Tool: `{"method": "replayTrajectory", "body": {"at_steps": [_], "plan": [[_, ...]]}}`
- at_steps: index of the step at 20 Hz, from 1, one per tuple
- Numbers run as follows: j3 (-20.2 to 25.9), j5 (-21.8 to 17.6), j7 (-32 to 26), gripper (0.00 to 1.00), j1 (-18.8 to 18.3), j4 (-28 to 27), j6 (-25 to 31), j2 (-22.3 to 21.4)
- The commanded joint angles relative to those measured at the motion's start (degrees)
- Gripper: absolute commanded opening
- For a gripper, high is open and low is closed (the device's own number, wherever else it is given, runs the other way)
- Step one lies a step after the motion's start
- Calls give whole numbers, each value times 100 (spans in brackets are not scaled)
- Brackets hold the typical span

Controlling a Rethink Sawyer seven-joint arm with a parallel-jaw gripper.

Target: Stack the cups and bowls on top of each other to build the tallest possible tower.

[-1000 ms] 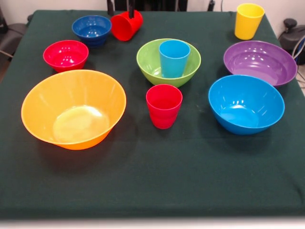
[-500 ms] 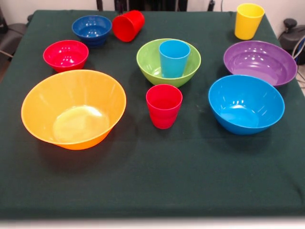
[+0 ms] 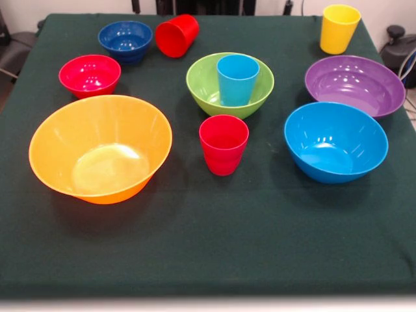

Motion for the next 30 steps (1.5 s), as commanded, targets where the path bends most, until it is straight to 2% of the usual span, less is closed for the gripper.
{"method": "replayTrajectory", "body": {"at_steps": [1, 6, 9, 14, 16, 20, 23, 30], "plan": [[42, -480, 443, 100, 341, -313, -752, 749], [297, -365, 280, 100, 161, -479, -509, 816], [340, -422, 177, 100, 57, -702, -526, 1052], [278, -465, 190, 100, 104, -1133, -668, 1466], [288, -451, 194, 100, 99, -1177, -673, 1464], [649, -456, -92, 100, -295, -755, -334, 951], [672, -593, -255, 100, -533, -538, -218, 786], [451, -783, -68, 100, -438, -578, -420, 874]]}}
